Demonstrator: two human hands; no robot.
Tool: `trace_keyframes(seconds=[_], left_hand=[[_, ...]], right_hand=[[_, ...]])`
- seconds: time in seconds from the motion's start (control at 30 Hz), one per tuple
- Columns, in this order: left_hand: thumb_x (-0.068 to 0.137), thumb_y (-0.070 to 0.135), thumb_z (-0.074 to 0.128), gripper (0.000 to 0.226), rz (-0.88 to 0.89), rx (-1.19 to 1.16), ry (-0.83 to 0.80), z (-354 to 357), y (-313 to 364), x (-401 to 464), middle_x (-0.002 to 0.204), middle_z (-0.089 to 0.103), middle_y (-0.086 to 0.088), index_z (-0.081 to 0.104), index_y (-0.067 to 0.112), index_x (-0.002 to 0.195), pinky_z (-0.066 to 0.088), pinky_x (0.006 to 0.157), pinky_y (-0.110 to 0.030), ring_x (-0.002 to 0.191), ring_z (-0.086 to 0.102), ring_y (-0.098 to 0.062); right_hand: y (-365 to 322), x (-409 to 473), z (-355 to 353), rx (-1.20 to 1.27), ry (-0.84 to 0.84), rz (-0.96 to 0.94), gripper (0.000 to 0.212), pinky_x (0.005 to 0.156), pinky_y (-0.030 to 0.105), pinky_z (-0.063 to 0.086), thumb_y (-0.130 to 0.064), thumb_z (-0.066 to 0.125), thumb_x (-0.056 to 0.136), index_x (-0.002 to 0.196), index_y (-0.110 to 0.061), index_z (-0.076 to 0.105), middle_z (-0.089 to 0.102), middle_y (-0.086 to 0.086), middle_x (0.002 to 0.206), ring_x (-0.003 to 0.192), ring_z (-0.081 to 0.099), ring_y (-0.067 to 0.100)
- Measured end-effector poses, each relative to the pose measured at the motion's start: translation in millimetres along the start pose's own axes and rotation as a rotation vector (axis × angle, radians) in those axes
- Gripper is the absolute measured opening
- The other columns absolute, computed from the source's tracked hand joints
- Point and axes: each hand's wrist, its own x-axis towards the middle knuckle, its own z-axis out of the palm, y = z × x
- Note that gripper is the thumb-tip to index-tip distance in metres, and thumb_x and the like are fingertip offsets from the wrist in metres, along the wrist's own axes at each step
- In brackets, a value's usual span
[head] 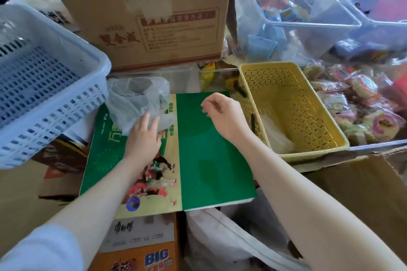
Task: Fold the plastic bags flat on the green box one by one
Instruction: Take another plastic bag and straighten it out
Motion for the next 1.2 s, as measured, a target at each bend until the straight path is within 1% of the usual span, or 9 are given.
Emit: trace_keyframes(seconds=[0.13, 0.3, 0.4, 0.63, 0.7, 0.77, 0.93, 1.07, 1.2], left_hand=[[0.091, 0.033, 0.052, 0.072, -0.051, 0.093, -0.054, 21, -50, 23, 0.153, 0.005, -0.021, 0.011, 0.01, 0.147, -0.002, 0.114, -0.042, 0.141, -0.001, -0.035], [0.088, 0.029, 0.057, 0.046, -0.062, -0.161, -0.193, 32, -71, 17, 0.124, 0.055, -0.019, 0.046, 0.005, 0.126, 0.042, 0.088, -0.042, 0.111, 0.05, -0.033], [0.088, 0.029, 0.058, 0.033, 0.027, -0.431, -0.274, 14, -72, 1, 0.113, 0.064, -0.01, 0.058, 0.012, 0.116, 0.048, 0.079, -0.036, 0.099, 0.059, -0.027], [0.082, 0.031, 0.065, 0.033, 0.338, -0.784, -0.078, -78, -62, -34, 0.107, 0.058, 0.012, 0.059, 0.02, 0.113, 0.042, 0.081, -0.014, 0.1, 0.057, -0.007], [0.081, 0.031, 0.066, 0.032, 0.333, -0.904, -0.045, -95, -61, -47, 0.1, 0.06, 0.015, 0.057, 0.025, 0.111, 0.04, 0.077, -0.006, 0.097, 0.056, -0.001], [0.081, 0.042, 0.064, 0.035, 0.312, -1.015, -0.02, -108, -60, -56, 0.095, 0.057, 0.027, 0.051, 0.03, 0.112, 0.039, 0.072, -0.005, 0.09, 0.055, 0.008], [0.07, 0.049, 0.07, 0.058, 0.251, -1.134, -0.21, -121, -69, -68, 0.109, 0.058, 0.021, 0.041, 0.041, 0.12, 0.048, 0.083, -0.022, 0.099, 0.056, 0.005], [0.076, 0.026, 0.071, 0.023, 0.261, -0.878, -0.276, -116, -75, -82, 0.092, 0.068, 0.007, 0.065, 0.022, 0.098, 0.051, 0.082, -0.041, 0.085, 0.063, -0.007], [0.076, 0.044, 0.061, 0.038, 0.219, -0.936, -0.228, -119, -76, -101, 0.082, 0.07, -0.004, 0.067, 0.009, 0.088, 0.051, 0.072, -0.041, 0.077, 0.064, -0.02]], right_hand=[[6, -9, 47, -0.064, -0.18, 0.054, 0.016, 0.073, 0.026, 0.05, -0.011, 0.05, 0.093, 0.095, -0.008, 0.065, 0.063, -0.004, 0.082, 0.075, 0.061, 0.016], [10, -27, 73, -0.135, -0.232, 0.142, 0.015, 0.074, 0.034, 0.052, -0.011, 0.05, 0.093, 0.091, -0.009, 0.064, 0.063, -0.001, 0.081, 0.076, 0.062, 0.022], [4, -35, 82, -0.185, -0.202, 0.115, 0.013, 0.071, 0.029, 0.045, -0.012, 0.054, 0.092, 0.096, -0.006, 0.065, 0.065, 0.004, 0.089, 0.076, 0.056, 0.019], [-35, -50, 92, -0.41, -0.06, -0.209, 0.068, 0.112, 0.037, 0.015, -0.056, 0.061, 0.077, 0.133, -0.02, 0.045, 0.049, 0.002, 0.137, 0.132, 0.037, 0.02], [-48, -59, 94, -0.495, -0.039, -0.318, 0.063, 0.111, 0.032, 0.015, -0.057, 0.053, 0.08, 0.13, -0.021, 0.046, 0.06, 0.001, 0.125, 0.12, 0.049, 0.016], [-59, -65, 95, -0.477, 0.053, -0.403, 0.046, 0.093, 0.028, 0.036, -0.043, 0.057, 0.083, 0.119, -0.015, 0.054, 0.068, 0.002, 0.103, 0.094, 0.062, 0.02], [-78, -75, 87, -0.017, 0.124, -0.084, 0.008, 0.057, 0.022, 0.041, -0.016, 0.063, 0.087, 0.091, -0.01, 0.059, 0.06, -0.008, 0.069, 0.061, 0.051, 0.003], [-79, -82, 82, 0.041, 0.152, 0.005, 0.024, 0.055, 0.039, 0.042, -0.02, 0.056, 0.091, 0.077, -0.001, 0.051, 0.056, 0.025, 0.072, 0.062, 0.046, 0.033], [-74, -92, 75, 0.069, 0.191, 0.094, 0.044, 0.057, 0.032, 0.031, -0.027, 0.055, 0.092, 0.063, 0.004, 0.04, 0.042, 0.012, 0.058, 0.056, 0.035, 0.021]])
